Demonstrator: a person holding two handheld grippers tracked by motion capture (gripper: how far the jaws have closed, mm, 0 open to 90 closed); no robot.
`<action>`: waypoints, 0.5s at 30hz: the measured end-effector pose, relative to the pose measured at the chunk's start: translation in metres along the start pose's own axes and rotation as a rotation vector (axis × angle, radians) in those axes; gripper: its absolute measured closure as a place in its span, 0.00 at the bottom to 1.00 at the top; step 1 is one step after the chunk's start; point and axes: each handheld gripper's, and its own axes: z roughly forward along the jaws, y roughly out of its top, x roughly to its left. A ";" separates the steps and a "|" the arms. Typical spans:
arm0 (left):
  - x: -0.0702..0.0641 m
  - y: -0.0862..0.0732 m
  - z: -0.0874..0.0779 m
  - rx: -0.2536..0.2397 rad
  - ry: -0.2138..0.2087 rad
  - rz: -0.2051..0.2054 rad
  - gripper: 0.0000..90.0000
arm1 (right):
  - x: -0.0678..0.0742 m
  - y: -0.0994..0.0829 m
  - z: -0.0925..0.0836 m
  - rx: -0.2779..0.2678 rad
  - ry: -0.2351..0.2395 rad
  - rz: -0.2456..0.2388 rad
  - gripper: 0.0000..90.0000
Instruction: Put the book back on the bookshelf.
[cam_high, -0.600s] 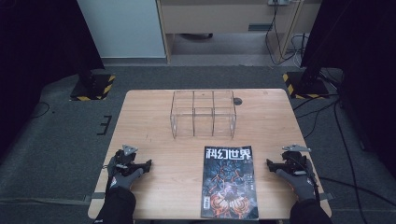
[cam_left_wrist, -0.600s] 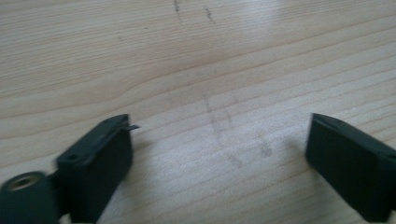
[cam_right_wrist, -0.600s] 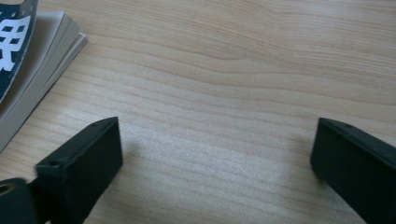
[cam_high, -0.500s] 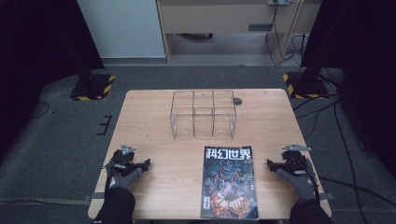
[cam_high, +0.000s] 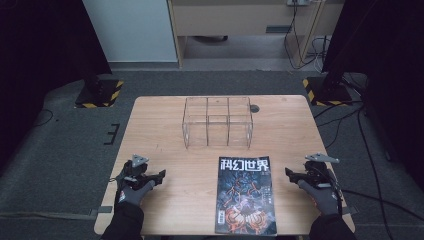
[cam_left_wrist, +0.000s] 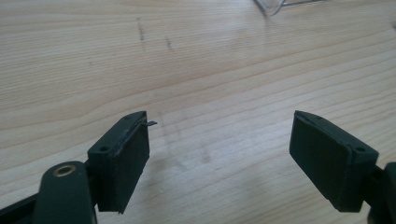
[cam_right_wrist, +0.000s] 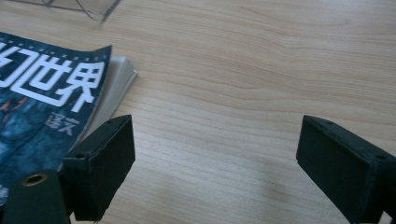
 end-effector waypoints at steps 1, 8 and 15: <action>-0.002 0.000 -0.001 -0.004 -0.007 0.003 0.22 | 0.001 0.000 -0.002 -0.001 0.000 0.007 0.13; -0.012 0.004 -0.004 -0.031 -0.041 0.008 0.23 | 0.005 0.002 -0.008 -0.023 0.011 0.006 0.13; -0.024 0.005 -0.009 -0.049 -0.078 0.019 0.24 | 0.013 0.003 -0.016 -0.043 0.035 -0.001 0.13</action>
